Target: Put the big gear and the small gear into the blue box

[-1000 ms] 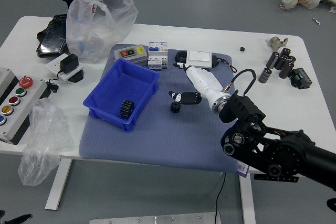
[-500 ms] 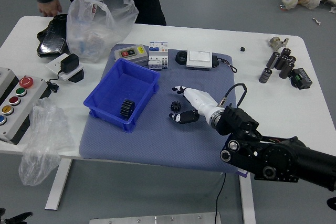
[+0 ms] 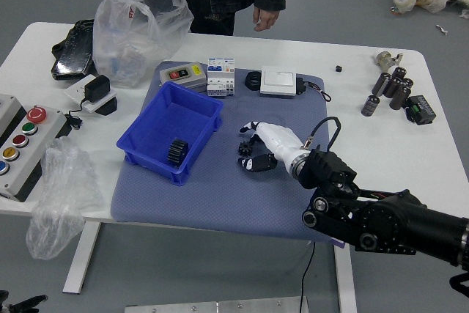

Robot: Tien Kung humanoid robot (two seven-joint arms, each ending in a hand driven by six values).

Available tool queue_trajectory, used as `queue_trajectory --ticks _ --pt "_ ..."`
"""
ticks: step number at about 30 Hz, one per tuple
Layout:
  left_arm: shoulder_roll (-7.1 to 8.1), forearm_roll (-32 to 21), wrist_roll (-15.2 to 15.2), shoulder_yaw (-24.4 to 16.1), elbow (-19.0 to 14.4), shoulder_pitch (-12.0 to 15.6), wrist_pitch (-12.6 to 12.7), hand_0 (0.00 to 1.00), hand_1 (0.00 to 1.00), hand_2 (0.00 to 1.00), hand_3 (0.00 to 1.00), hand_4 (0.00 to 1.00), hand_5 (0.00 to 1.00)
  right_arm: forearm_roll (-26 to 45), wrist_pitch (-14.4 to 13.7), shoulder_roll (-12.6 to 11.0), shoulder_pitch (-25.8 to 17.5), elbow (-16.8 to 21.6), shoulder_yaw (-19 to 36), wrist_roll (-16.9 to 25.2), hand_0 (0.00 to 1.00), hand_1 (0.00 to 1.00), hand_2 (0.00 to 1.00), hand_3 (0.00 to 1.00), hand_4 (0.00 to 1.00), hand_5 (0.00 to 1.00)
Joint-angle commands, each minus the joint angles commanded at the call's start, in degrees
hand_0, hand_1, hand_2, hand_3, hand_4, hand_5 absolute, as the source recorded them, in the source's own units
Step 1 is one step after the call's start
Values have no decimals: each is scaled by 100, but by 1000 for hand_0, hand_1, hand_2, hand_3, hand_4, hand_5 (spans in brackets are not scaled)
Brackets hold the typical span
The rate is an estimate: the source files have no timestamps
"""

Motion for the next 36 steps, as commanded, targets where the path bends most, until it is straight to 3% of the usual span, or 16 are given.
queue_trajectory --ticks 1,2,7,8,18,20,24,30,36 --pt "-2 -1 -3 1 0 -2 -2 629 471 527 705 739 526 8 2 3 6 -1 -16 -3 772 655 428 621 682 147" --pt "-4 -3 -6 3 1 -4 -5 629 471 528 704 740 527 15 3 7 13 -2 -33 -4 753 646 410 510 657 122" --pt "-3 -10 -28 6 3 -15 -7 629 471 528 704 740 527 -6 -61 12 35 5 -76 19 753 646 410 510 657 122" --pt "-2 -12 -32 8 4 -17 -6 629 471 528 705 739 527 -11 -76 13 37 5 -80 24 740 633 402 445 626 100" --pt "-11 -40 -59 24 8 -15 -10 629 471 526 705 738 525 -189 -164 7 9 12 42 48 736 631 395 434 618 90" --pt "-12 -55 -65 32 8 -12 -7 629 471 527 706 739 527 -297 -163 -26 8 82 169 42 729 624 390 426 647 137" --pt "-5 -59 -64 32 7 -10 -4 629 471 527 706 739 527 -505 -125 -83 55 253 401 25 729 624 390 426 647 137" --pt "-6 -62 -57 32 5 4 -3 630 471 526 706 738 527 -763 -4 -62 265 380 478 19 725 623 388 423 670 167" --pt "-12 -57 -38 28 -1 32 -5 629 471 528 705 739 527 -859 21 125 662 421 175 107 711 612 380 421 670 154"
